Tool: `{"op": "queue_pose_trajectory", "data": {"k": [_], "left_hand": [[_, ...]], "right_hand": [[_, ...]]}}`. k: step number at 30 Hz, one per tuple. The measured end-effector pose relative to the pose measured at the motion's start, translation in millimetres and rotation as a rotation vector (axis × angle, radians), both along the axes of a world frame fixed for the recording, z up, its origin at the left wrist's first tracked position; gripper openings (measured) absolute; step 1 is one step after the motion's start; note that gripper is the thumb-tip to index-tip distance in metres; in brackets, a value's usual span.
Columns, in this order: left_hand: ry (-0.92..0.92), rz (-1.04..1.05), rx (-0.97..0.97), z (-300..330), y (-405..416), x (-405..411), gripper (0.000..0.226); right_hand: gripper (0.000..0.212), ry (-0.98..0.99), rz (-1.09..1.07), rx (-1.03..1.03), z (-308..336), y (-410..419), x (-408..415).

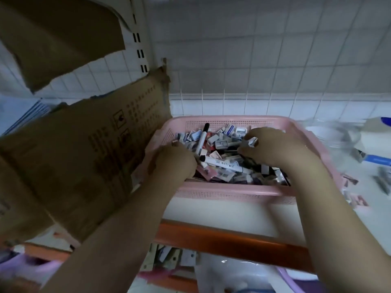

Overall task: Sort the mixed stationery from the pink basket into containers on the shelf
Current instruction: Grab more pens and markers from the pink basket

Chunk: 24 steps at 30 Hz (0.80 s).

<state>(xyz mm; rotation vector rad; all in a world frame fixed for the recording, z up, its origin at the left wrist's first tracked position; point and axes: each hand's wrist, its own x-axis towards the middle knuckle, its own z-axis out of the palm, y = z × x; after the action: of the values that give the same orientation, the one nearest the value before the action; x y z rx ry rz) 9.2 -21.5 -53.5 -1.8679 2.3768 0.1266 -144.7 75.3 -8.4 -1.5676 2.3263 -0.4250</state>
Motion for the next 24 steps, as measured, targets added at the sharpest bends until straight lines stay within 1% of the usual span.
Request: {"op": "queue_pose_trajectory", "data": {"k": [2,5,6,7,8,9,10,12,13,15,17,18,19,20,22,23,24], "left_hand": [[0.146,0.014,-0.039,-2,-4,3,0.065],[0.412,-0.007,-0.077,5,-13,14,0.065],[0.519,-0.021,-0.117,6,-19,15,0.068],[0.589,-0.052,-0.155,10,-21,15,0.065],[0.634,-0.088,-0.172,15,-22,13,0.057],[0.652,-0.128,-0.182,19,-24,9,0.052],[0.66,-0.173,-0.189,24,-23,4,0.053],[0.663,-0.281,-0.201,32,-21,-6,0.067],[0.669,-0.341,-0.196,33,-20,-13,0.072],[0.717,-0.42,-0.158,32,-19,-25,0.076],[0.761,-0.417,-0.14,31,-18,-33,0.076],[0.76,-0.392,-0.142,30,-17,-35,0.074],[0.719,-0.348,-0.157,31,-16,-34,0.069],[0.65,-0.297,-0.184,33,-13,-32,0.062],[0.475,-0.24,-0.246,34,-6,-26,0.045],[0.368,-0.254,-0.236,33,-1,-23,0.042],[0.255,-0.283,-0.201,31,4,-20,0.044]], "right_hand": [[0.037,-0.006,-0.016,0.004,-2,0,-3],[0.041,0.02,0.003,0.011,-2,4,-12],[0.046,0.036,0.016,0.023,1,6,-15],[0.055,0.046,0.033,0.042,4,8,-19],[0.066,0.058,0.053,0.077,6,9,-25],[0.08,0.072,0.082,0.133,8,9,-31],[0.093,0.088,0.128,0.203,8,8,-35],[0.109,0.093,0.234,0.333,3,5,-39],[0.112,0.103,0.277,0.371,-4,2,-40],[0.109,0.16,0.321,0.39,-16,-6,-41],[0.108,0.154,0.344,0.396,-19,-11,-42],[0.109,0.117,0.356,0.405,-18,-12,-43],[0.109,0.087,0.366,0.407,-15,-12,-44],[0.103,0.084,0.374,0.403,-14,-13,-47],[0.09,0.124,0.372,0.401,-12,-14,-52],[0.088,0.148,0.366,0.41,-13,-16,-53],[0.089,0.167,0.366,0.422,-14,-18,-51]]}}
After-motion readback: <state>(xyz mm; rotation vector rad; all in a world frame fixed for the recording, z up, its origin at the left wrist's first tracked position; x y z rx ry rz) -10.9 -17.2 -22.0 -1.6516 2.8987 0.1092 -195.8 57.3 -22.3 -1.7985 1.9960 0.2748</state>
